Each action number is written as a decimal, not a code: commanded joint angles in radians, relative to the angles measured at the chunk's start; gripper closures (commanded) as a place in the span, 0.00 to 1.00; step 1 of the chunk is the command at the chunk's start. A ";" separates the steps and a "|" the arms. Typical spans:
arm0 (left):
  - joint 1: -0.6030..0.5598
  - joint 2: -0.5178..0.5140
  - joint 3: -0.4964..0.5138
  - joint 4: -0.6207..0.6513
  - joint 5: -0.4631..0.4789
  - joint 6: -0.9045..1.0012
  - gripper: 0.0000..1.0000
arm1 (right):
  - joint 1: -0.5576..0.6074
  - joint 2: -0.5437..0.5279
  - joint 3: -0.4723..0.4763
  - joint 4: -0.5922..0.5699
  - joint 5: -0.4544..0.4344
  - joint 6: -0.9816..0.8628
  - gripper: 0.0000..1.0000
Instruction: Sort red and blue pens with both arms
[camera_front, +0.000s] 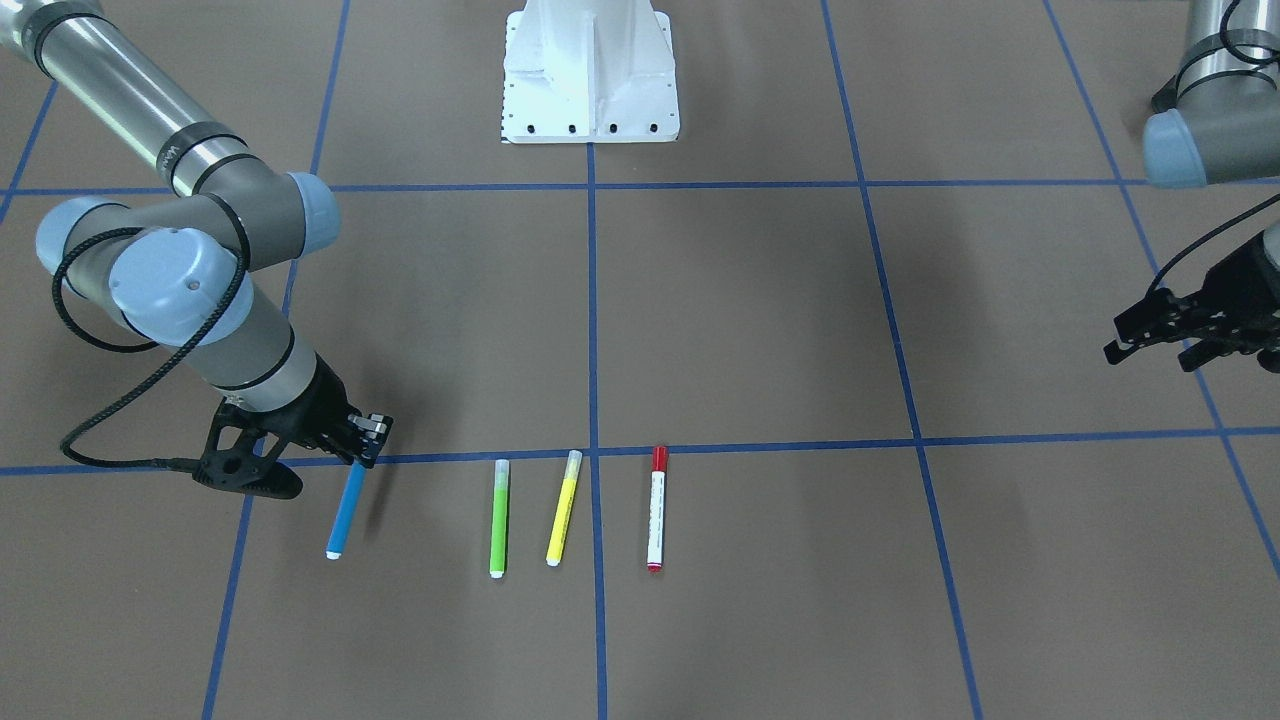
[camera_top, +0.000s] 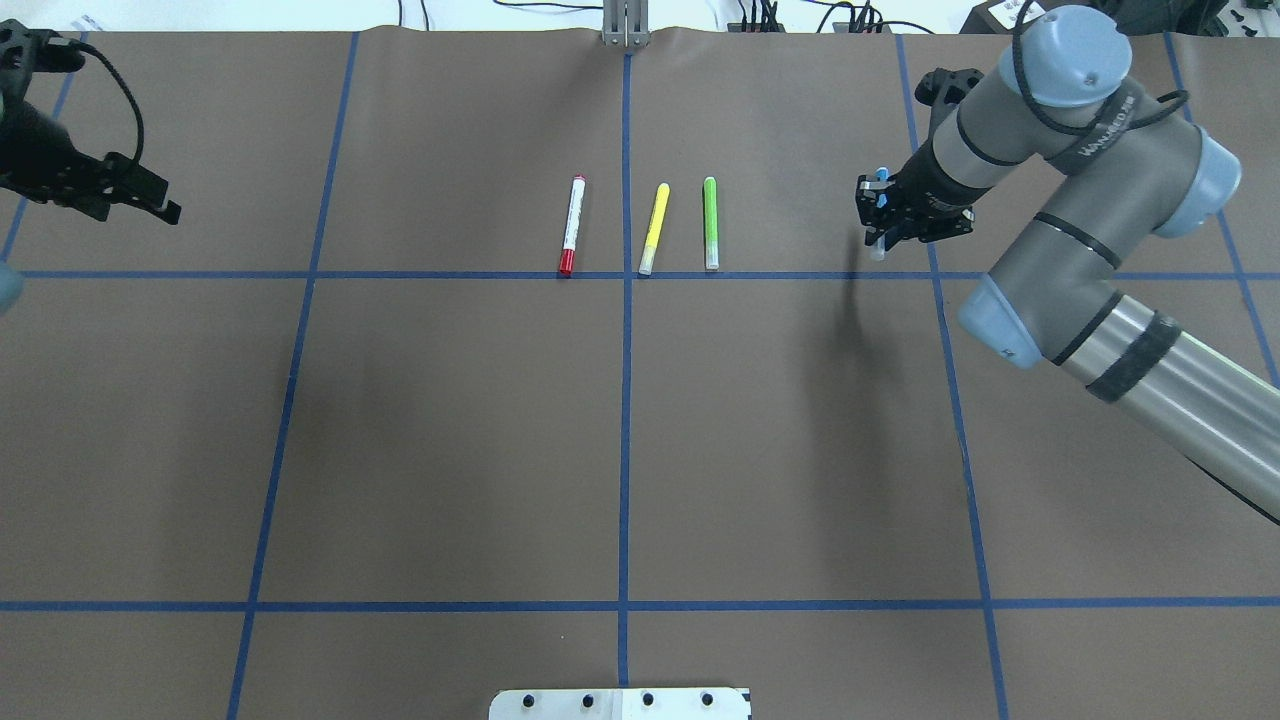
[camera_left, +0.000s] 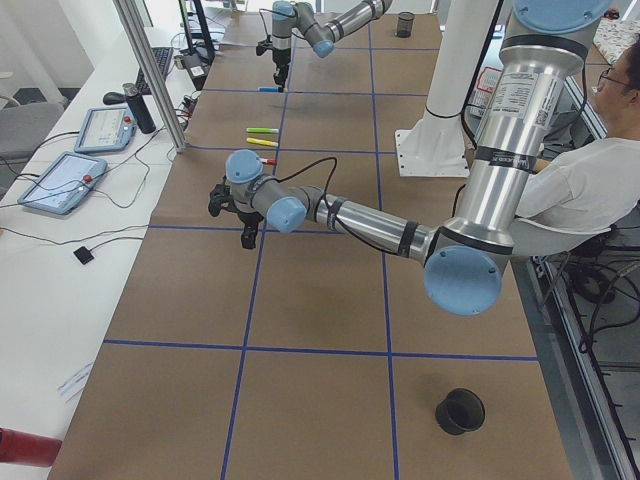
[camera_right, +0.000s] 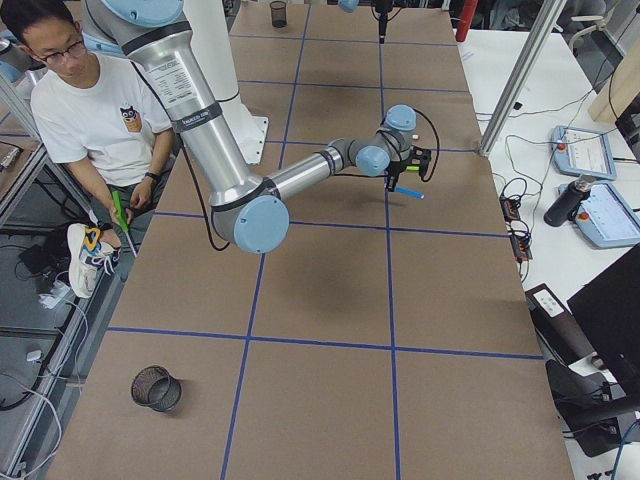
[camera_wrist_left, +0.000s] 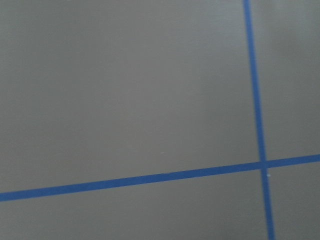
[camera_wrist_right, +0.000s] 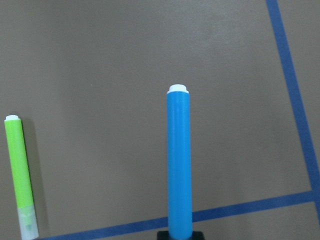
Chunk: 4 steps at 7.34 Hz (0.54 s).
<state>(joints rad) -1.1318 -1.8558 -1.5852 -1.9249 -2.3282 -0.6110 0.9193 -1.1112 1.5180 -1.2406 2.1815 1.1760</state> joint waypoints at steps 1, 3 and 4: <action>0.113 -0.128 0.057 0.003 0.082 -0.108 0.06 | 0.059 -0.116 0.095 0.000 0.076 -0.036 1.00; 0.170 -0.228 0.121 0.003 0.092 -0.176 0.06 | 0.116 -0.180 0.129 0.000 0.165 -0.045 1.00; 0.225 -0.302 0.178 0.001 0.098 -0.240 0.08 | 0.140 -0.217 0.149 0.000 0.205 -0.044 1.00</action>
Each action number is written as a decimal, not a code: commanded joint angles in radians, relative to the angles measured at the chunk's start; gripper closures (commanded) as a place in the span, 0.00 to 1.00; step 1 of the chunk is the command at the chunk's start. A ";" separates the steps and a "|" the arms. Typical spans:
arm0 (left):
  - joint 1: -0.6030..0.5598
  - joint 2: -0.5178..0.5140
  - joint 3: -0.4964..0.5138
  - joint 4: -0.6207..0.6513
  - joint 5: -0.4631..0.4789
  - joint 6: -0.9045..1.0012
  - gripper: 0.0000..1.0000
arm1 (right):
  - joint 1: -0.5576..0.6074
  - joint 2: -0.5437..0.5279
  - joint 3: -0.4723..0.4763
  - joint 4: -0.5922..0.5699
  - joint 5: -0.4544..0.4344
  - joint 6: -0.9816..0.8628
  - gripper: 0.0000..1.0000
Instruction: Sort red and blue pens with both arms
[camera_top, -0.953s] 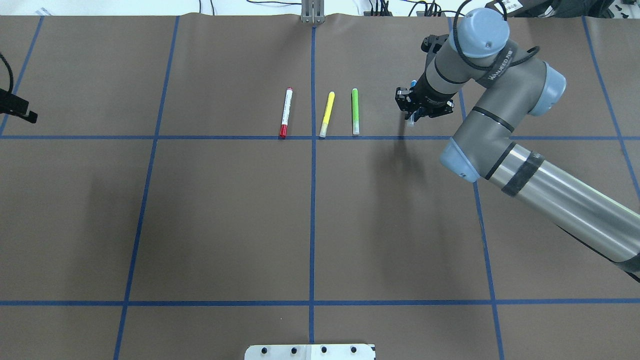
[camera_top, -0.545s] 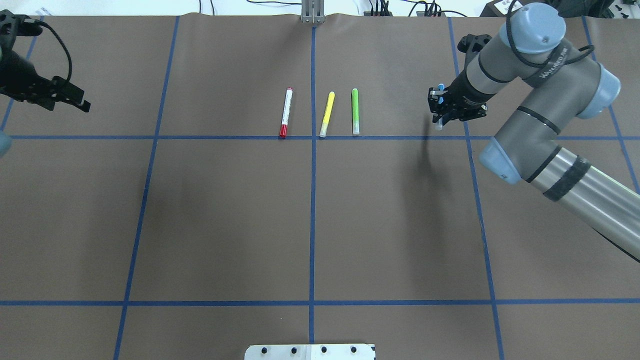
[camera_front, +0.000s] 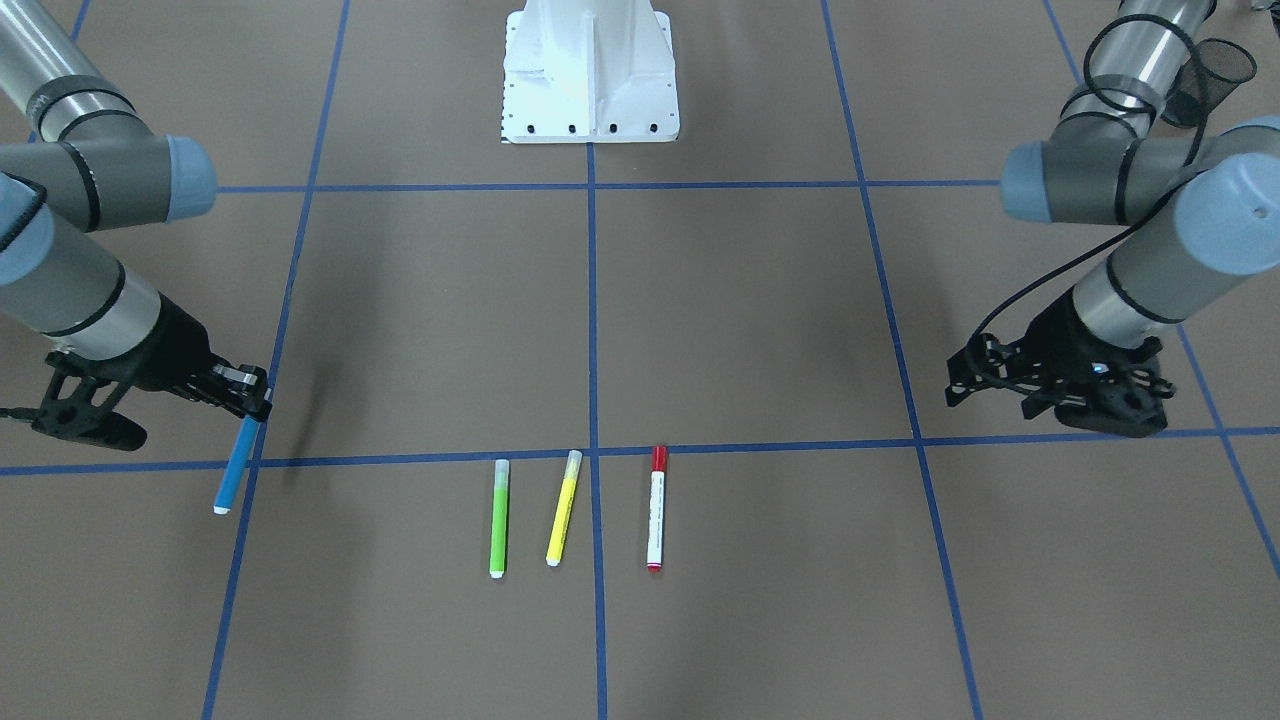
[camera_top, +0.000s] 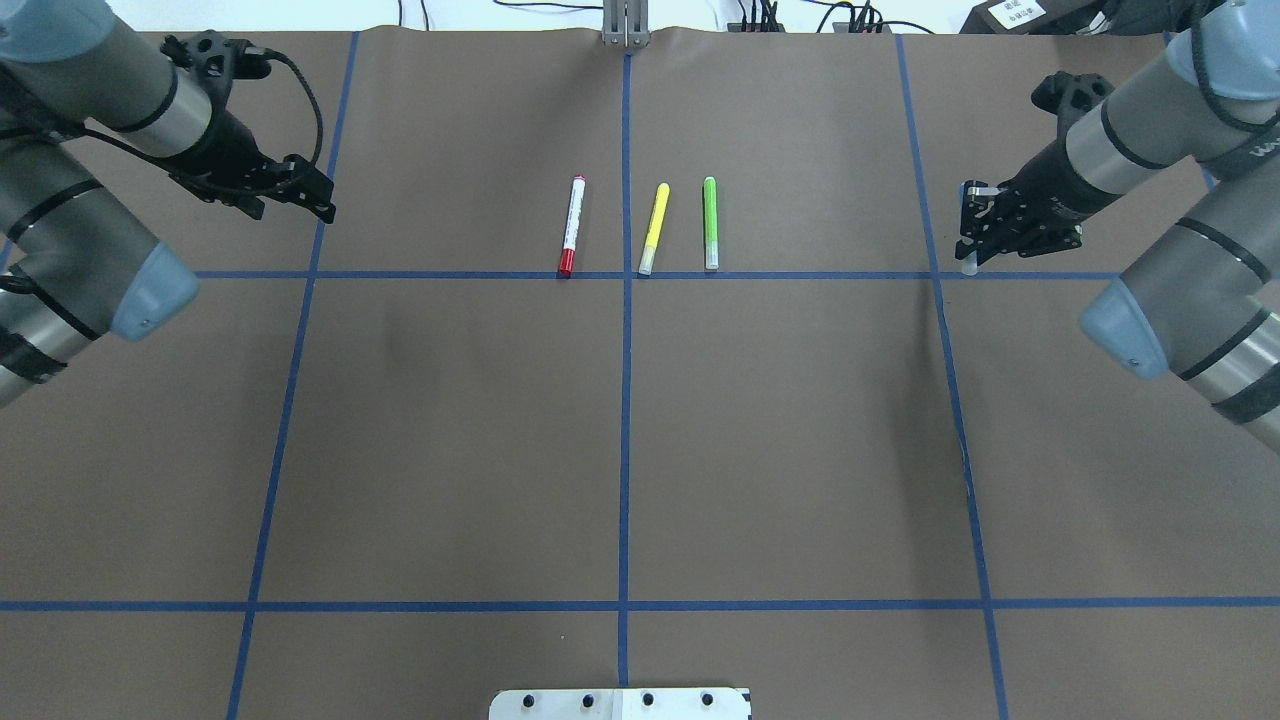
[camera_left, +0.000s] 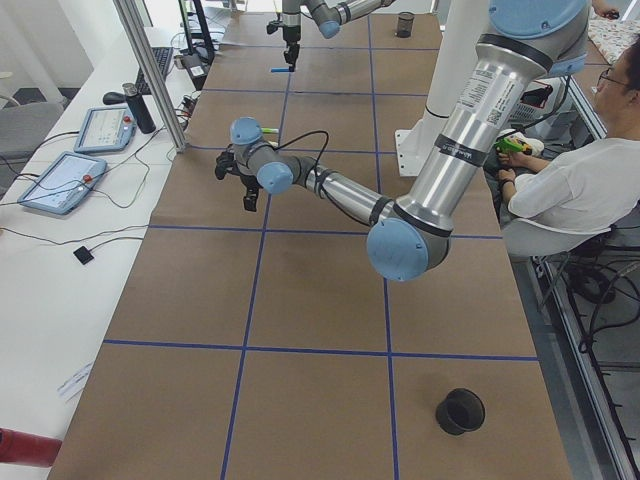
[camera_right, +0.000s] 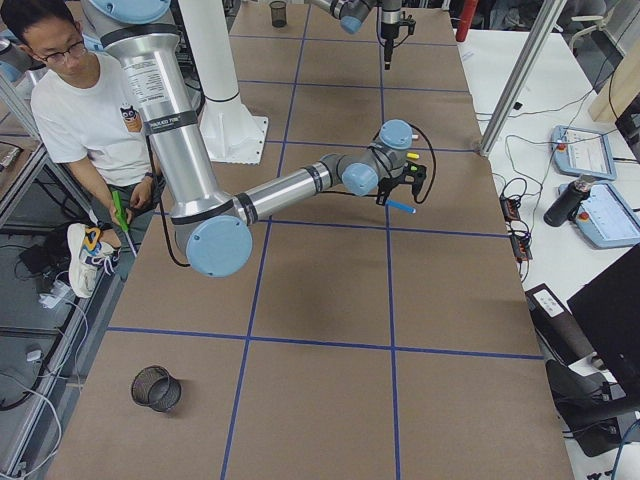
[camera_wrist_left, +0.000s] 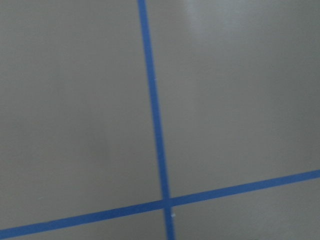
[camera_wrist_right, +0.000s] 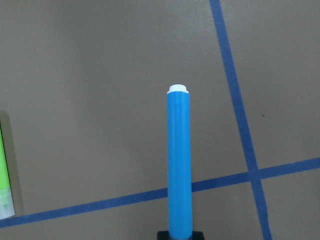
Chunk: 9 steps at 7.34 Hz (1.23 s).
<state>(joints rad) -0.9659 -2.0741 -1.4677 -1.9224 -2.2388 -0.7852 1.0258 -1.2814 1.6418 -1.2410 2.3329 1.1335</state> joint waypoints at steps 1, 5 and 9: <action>0.088 -0.162 0.126 -0.001 0.039 -0.081 0.09 | 0.052 -0.093 0.065 0.001 0.062 -0.003 1.00; 0.176 -0.410 0.362 -0.006 0.149 -0.109 0.17 | 0.138 -0.183 0.122 0.003 0.163 -0.006 1.00; 0.234 -0.461 0.435 -0.020 0.226 -0.106 0.24 | 0.145 -0.245 0.156 0.006 0.187 -0.031 1.00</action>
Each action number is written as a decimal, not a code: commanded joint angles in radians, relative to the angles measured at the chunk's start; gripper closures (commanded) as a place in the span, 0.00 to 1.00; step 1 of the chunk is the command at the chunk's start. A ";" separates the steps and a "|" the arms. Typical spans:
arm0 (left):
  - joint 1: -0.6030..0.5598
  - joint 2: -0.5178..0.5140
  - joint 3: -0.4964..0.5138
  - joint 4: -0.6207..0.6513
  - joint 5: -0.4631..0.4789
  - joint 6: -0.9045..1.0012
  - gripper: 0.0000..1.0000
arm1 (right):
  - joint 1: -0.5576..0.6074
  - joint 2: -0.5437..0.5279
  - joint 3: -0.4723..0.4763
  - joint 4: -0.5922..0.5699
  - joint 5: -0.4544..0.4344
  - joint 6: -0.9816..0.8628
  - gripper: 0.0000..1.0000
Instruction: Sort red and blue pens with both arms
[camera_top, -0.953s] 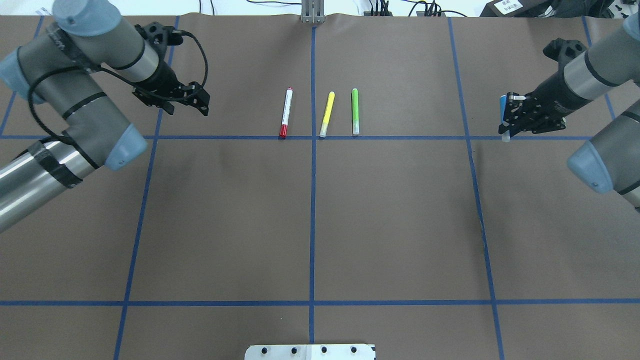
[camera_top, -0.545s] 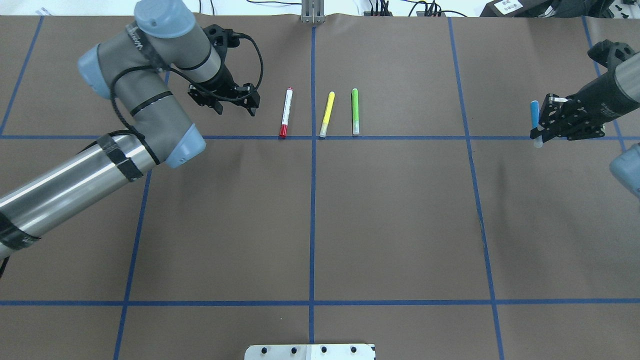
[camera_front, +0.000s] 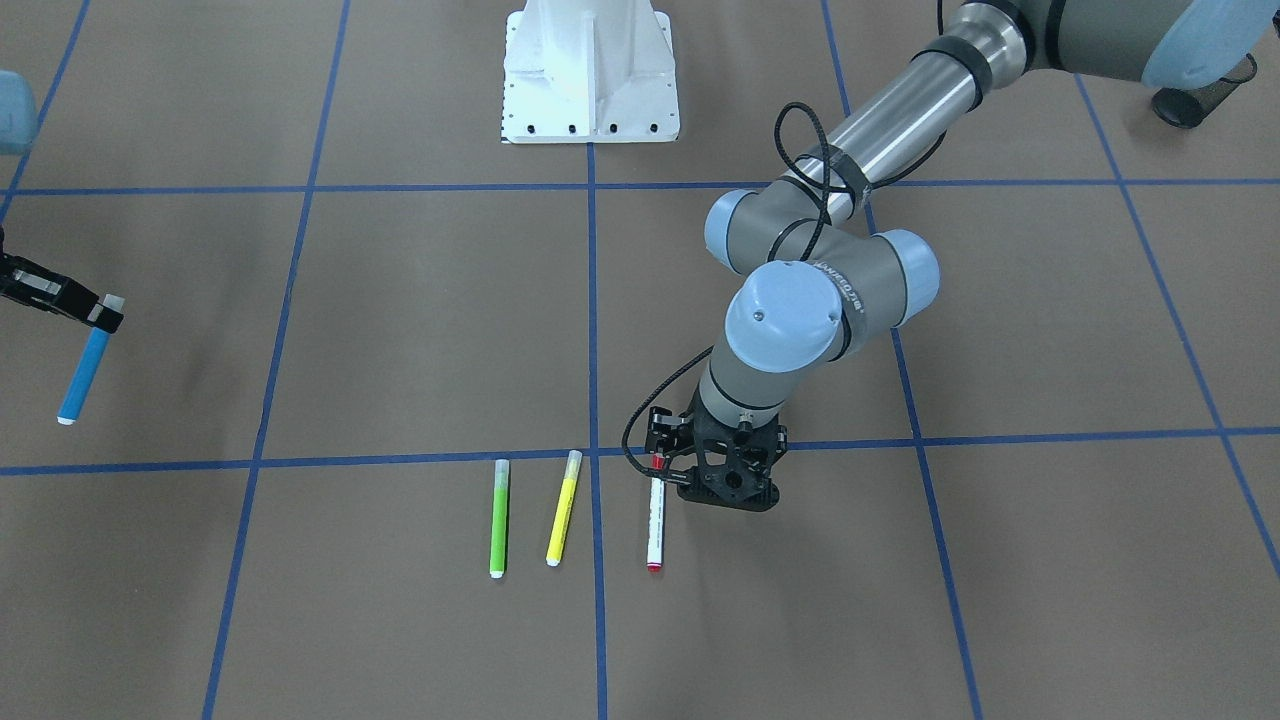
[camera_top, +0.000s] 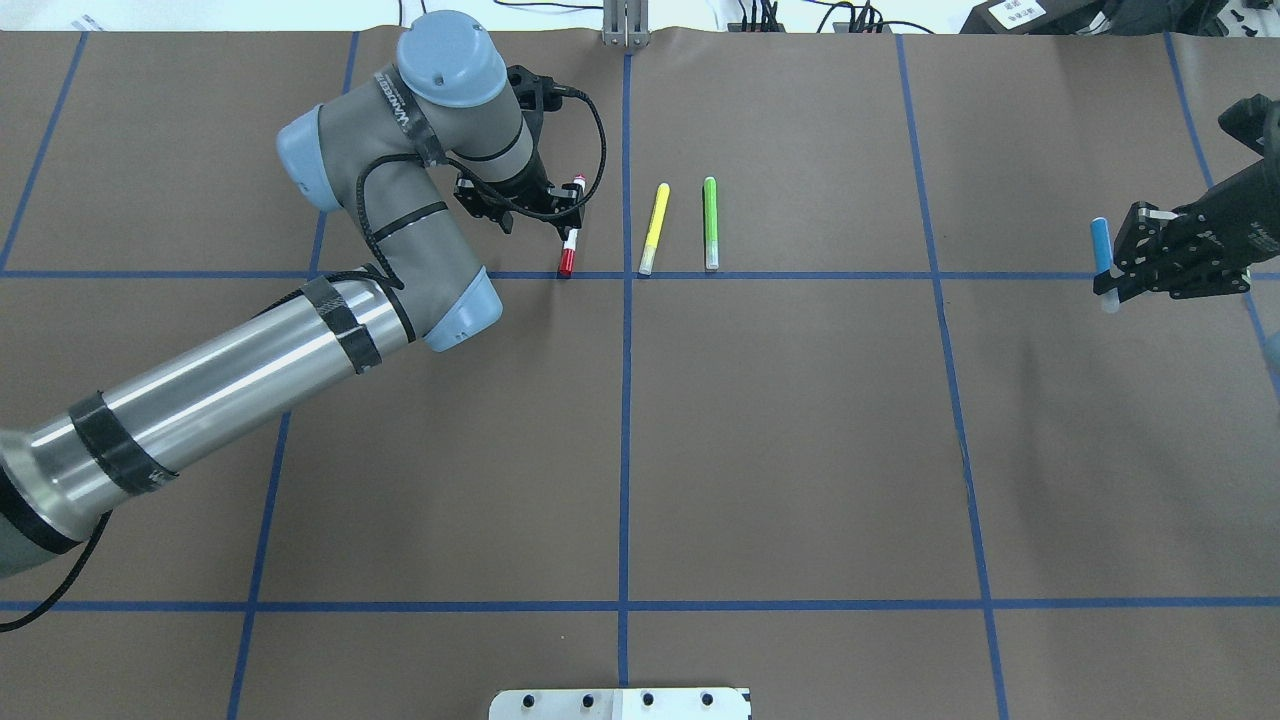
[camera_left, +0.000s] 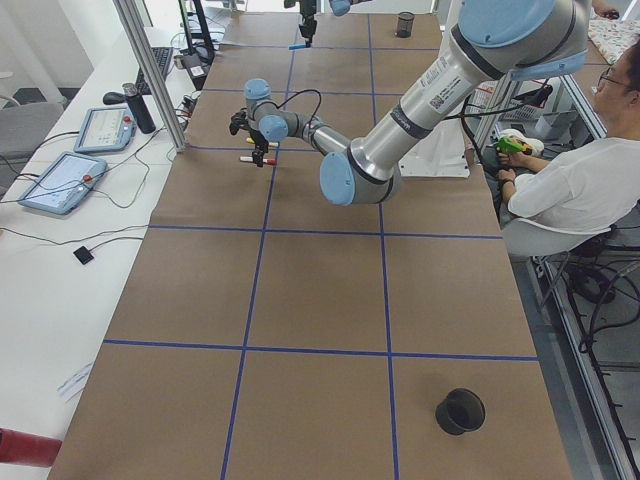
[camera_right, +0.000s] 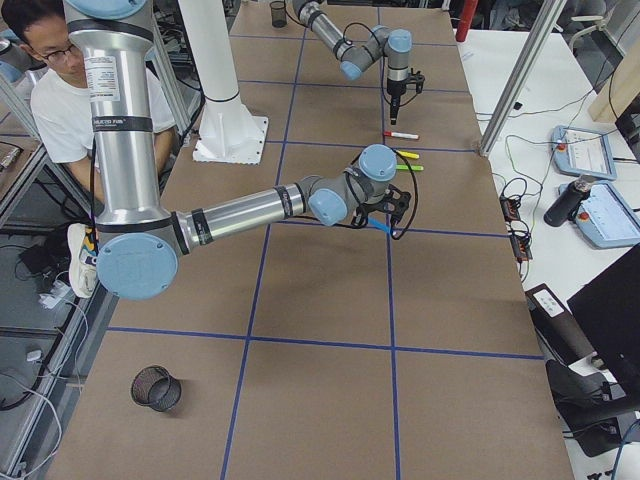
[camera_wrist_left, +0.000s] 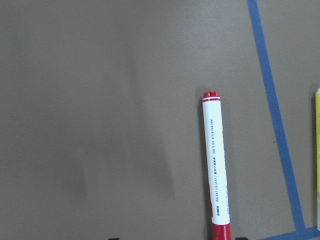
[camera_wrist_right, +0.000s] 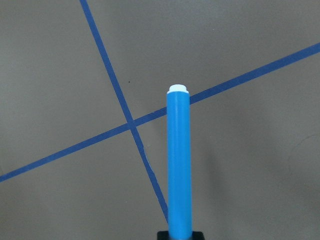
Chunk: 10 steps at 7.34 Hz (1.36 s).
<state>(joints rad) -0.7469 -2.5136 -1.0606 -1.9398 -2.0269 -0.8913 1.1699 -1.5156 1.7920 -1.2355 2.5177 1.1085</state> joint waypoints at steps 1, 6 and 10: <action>0.021 -0.031 0.031 -0.002 0.014 0.000 0.28 | 0.000 -0.015 0.006 0.002 0.003 -0.006 1.00; 0.049 -0.056 0.086 -0.038 0.059 -0.003 0.36 | 0.000 -0.040 0.006 0.005 0.003 -0.030 1.00; 0.058 -0.054 0.094 -0.036 0.071 -0.003 0.42 | -0.001 -0.040 0.006 0.005 0.001 -0.036 1.00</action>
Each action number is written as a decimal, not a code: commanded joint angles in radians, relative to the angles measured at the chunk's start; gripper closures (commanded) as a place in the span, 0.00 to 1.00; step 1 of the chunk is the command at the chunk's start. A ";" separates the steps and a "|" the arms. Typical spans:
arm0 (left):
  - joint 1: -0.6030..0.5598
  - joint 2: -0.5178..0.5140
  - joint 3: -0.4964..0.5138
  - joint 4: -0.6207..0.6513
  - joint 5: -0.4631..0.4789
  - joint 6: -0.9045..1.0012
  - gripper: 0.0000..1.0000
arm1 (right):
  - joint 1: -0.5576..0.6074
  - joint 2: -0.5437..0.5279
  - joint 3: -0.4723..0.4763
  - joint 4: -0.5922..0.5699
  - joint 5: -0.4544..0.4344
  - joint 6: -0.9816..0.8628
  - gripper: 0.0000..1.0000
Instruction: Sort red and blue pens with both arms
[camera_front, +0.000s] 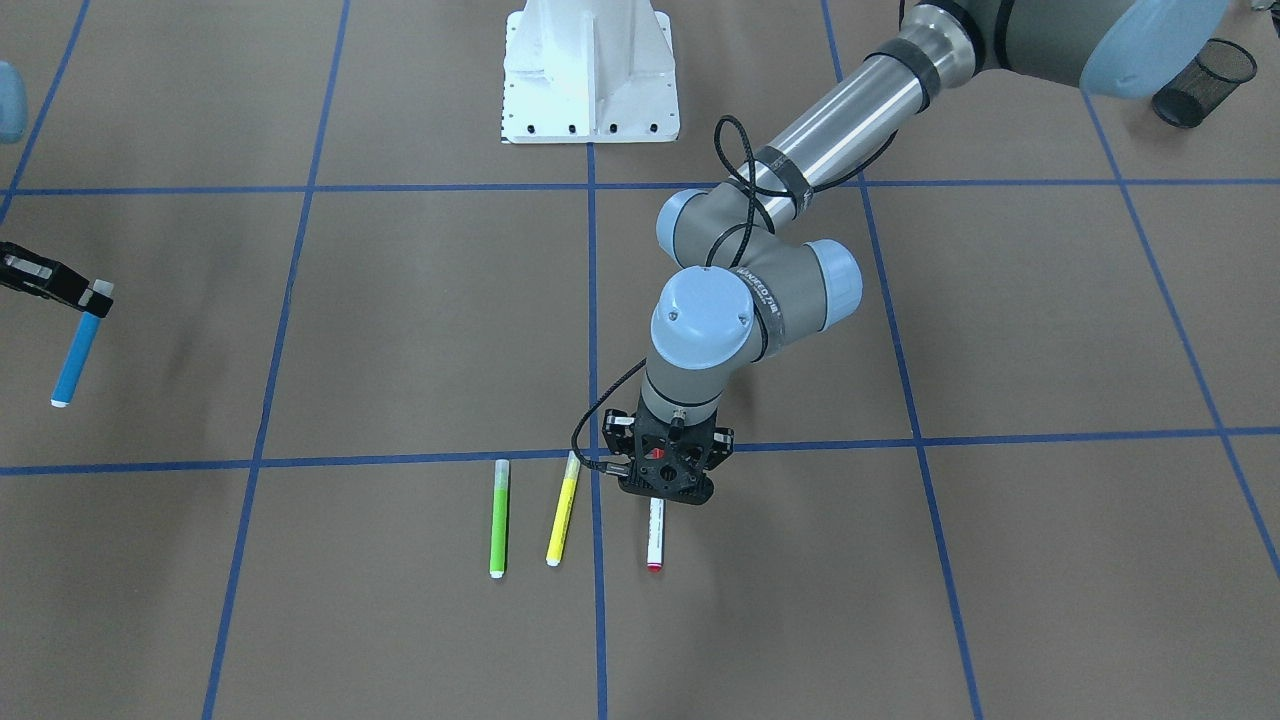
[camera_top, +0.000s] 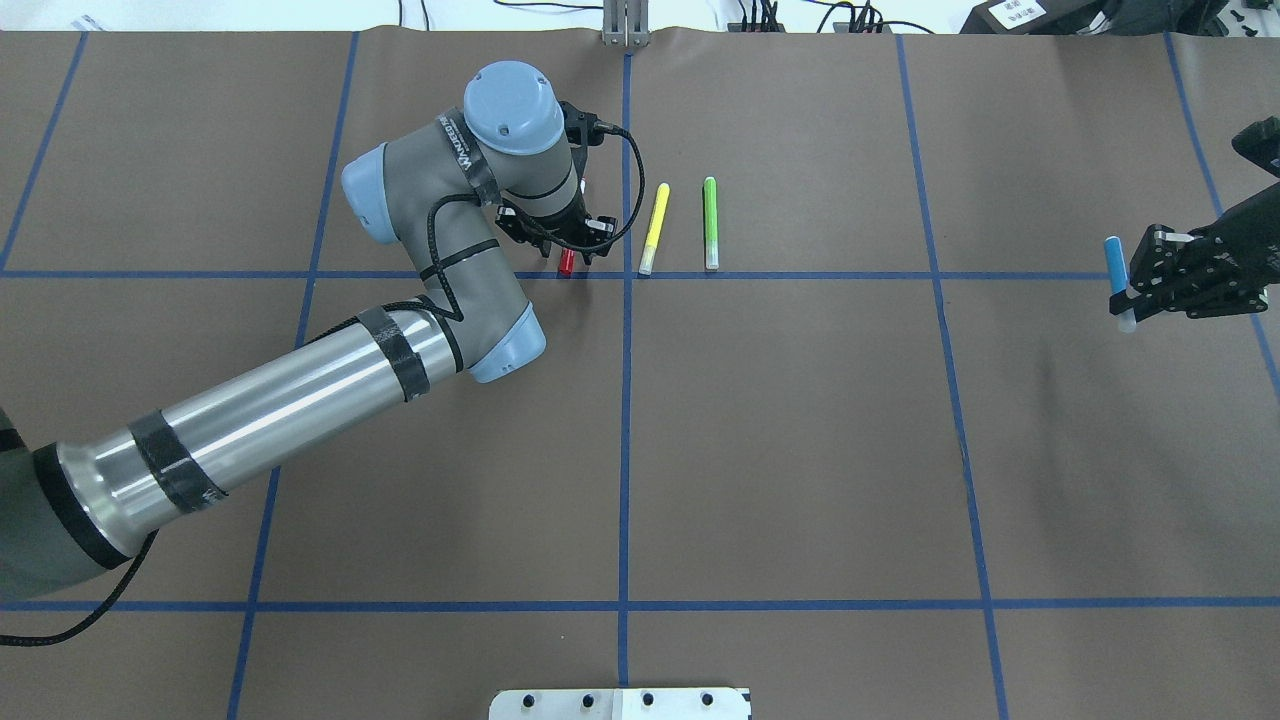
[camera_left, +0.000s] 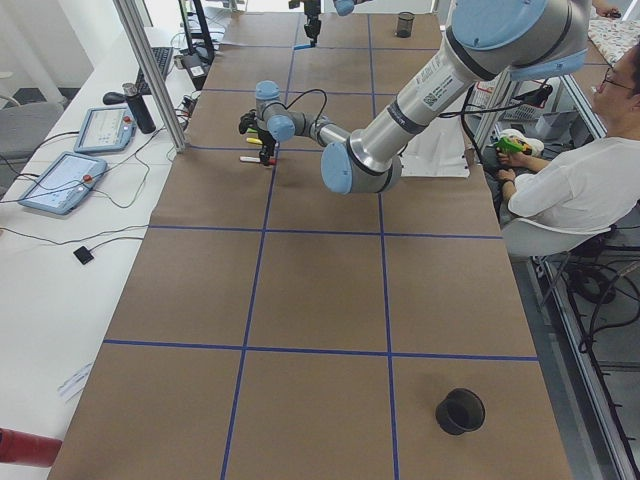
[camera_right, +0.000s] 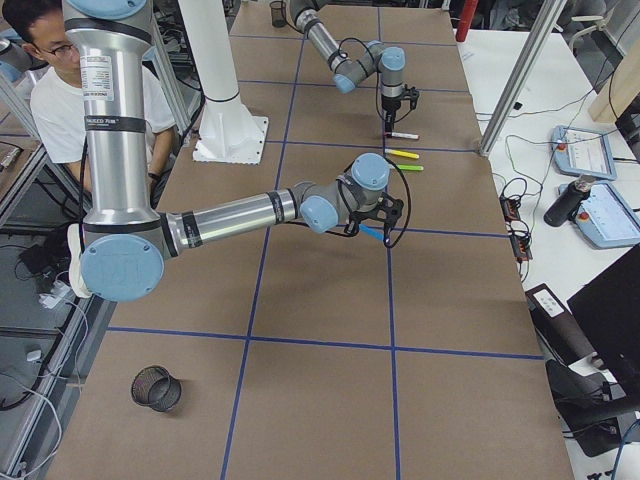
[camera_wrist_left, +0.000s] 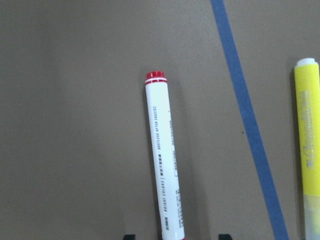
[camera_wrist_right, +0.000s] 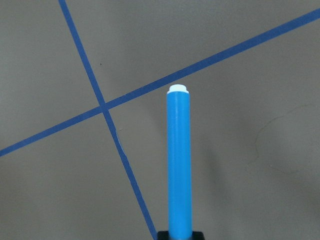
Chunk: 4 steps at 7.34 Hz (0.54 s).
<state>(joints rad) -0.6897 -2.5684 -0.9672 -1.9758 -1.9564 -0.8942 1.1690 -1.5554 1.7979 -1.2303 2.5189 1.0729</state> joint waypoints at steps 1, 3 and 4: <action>0.006 0.002 0.001 0.000 0.001 0.000 0.47 | 0.000 0.000 -0.002 0.000 0.000 -0.002 1.00; 0.007 0.004 0.001 0.002 0.001 0.000 0.79 | 0.000 0.000 -0.002 0.000 0.000 -0.002 1.00; 0.007 0.004 0.001 0.002 0.001 0.000 0.98 | 0.000 0.000 -0.002 0.000 0.001 -0.002 1.00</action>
<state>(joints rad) -0.6835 -2.5654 -0.9660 -1.9744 -1.9558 -0.8943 1.1689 -1.5555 1.7964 -1.2302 2.5195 1.0708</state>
